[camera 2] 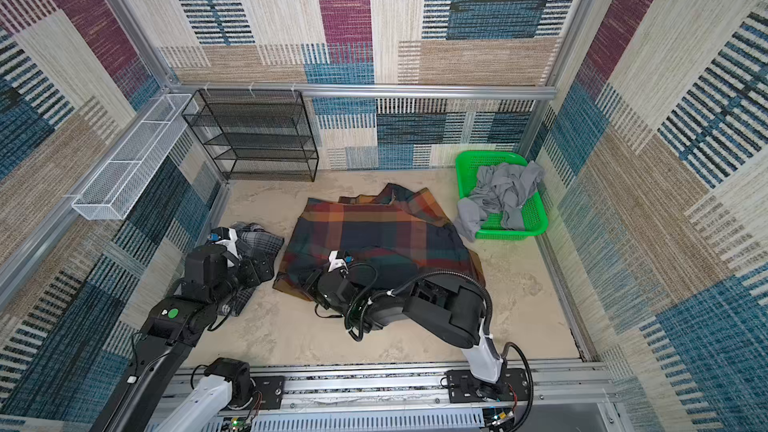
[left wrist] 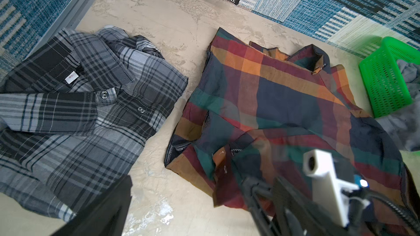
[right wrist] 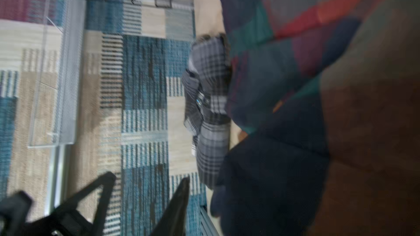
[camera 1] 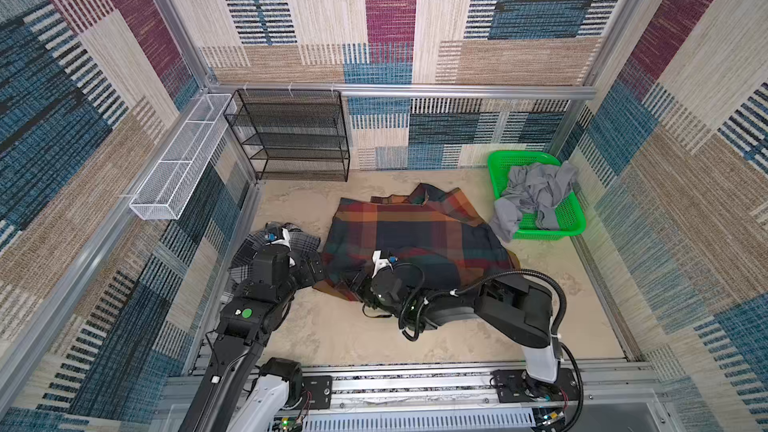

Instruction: Fold and stack the long sleeve shirts

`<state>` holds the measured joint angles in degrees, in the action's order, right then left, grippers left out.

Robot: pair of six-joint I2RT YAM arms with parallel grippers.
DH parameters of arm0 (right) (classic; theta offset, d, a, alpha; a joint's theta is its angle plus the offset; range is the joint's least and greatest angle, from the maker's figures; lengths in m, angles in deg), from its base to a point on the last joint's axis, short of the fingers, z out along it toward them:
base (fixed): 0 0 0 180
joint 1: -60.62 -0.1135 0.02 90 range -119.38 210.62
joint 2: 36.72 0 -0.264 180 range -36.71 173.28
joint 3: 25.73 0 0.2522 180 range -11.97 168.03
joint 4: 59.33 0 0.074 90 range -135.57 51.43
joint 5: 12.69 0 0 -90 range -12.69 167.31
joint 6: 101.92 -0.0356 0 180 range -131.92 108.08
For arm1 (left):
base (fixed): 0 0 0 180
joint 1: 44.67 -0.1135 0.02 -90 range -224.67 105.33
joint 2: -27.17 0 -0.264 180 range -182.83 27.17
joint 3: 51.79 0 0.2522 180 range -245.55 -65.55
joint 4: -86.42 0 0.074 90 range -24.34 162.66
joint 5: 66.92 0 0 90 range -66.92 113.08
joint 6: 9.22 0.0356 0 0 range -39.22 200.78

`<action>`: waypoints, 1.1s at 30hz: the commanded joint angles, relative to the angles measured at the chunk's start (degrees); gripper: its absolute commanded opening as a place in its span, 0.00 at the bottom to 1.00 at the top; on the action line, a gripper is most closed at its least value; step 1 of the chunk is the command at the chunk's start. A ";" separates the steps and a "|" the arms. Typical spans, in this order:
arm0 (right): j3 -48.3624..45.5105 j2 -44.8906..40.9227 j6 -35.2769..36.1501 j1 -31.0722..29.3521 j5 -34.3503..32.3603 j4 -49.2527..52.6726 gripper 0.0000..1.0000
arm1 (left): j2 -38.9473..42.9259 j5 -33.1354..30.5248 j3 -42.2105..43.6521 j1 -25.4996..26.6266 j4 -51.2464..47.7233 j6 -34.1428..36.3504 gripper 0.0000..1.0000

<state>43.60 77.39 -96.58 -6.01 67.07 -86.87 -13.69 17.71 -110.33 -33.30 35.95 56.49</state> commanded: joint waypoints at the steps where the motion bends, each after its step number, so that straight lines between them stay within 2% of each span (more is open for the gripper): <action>1: -2.81 -3.44 -0.50 -0.56 -0.41 -3.56 0.36 | -0.08 0.73 0.15 -0.04 0.72 0.61 0.99; 3: -5.03 -8.04 2.38 -0.67 -2.59 -1.62 0.42 | -0.30 1.46 0.29 -0.04 0.92 0.74 0.99; 6: -7.24 -15.60 6.52 -0.92 -4.76 6.51 0.58 | -1.22 3.98 0.32 -0.04 0.25 1.18 0.99; 12: -13.07 -29.80 14.79 -0.93 -7.51 14.76 0.78 | -4.18 8.63 0.04 0.05 -2.37 -0.28 0.99; 18: -12.89 -36.64 22.30 -0.34 -7.06 22.12 0.80 | -7.49 18.27 3.47 0.12 -2.08 -9.10 0.98; 20: -11.52 -39.49 27.08 0.27 -10.11 27.06 0.87 | -8.06 21.35 6.49 0.64 -0.62 -12.75 0.97; 22: -9.65 -41.85 31.42 2.78 -9.96 32.25 0.88 | -8.87 23.37 10.19 1.28 2.32 -16.13 0.96; 25: -10.81 -44.91 34.35 8.16 -4.56 33.99 0.88 | -11.11 23.52 12.73 2.06 5.16 -18.80 0.96; 27: -12.13 -46.87 35.71 10.28 -3.20 34.31 0.88 | -12.55 24.22 13.15 2.77 7.14 -20.38 0.96; 33: -14.17 -51.42 41.46 12.60 -3.42 35.56 0.88 | -14.96 25.31 15.90 4.78 13.97 -27.07 0.93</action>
<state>29.83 27.29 -59.73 6.36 63.27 -52.53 -28.14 41.47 -95.29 -28.88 44.61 34.74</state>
